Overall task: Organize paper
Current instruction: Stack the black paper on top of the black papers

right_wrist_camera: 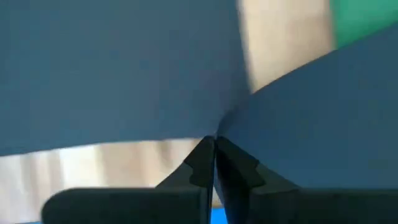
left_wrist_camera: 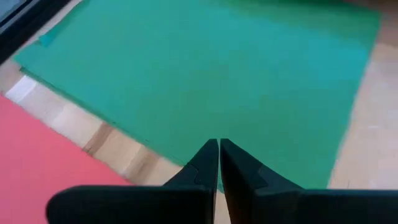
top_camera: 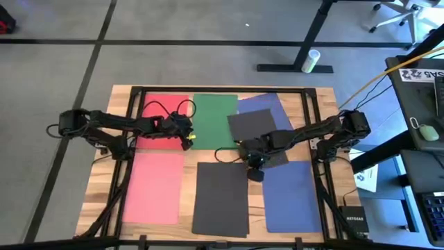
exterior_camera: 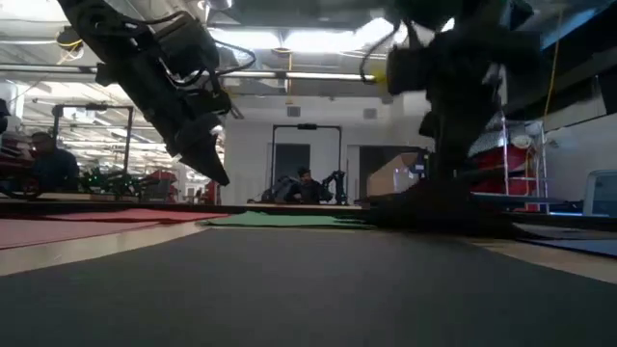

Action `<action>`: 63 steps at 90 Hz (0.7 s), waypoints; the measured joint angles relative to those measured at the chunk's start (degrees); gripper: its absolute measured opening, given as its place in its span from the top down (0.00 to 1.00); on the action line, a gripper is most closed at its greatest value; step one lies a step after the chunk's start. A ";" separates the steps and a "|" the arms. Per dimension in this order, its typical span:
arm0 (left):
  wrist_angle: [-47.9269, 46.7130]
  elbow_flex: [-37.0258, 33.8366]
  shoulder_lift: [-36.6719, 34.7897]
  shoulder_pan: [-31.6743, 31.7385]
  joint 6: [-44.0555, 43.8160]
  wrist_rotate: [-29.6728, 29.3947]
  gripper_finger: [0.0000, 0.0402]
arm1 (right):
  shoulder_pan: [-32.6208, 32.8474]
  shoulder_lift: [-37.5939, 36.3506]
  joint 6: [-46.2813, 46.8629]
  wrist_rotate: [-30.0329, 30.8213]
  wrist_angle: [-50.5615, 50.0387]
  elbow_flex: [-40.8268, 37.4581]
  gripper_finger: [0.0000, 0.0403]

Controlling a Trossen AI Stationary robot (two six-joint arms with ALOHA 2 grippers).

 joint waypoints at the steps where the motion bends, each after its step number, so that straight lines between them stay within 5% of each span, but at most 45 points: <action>1: 0.07 0.00 0.00 -0.22 -0.01 -0.01 1.00 | 0.20 -0.02 0.15 -0.34 0.42 0.15 0.99; 20: 3.90 0.00 0.00 -8.35 0.69 1.14 1.00 | 3.12 -0.09 2.22 -5.00 7.68 1.62 1.00; 45: 20.23 0.01 0.00 -24.23 11.11 3.12 0.99 | 3.26 -0.09 2.45 -3.98 9.84 2.17 1.00; 63: 25.19 0.87 2.42 -29.00 14.81 2.62 0.95 | 3.26 -0.09 1.37 -2.68 11.21 2.17 1.00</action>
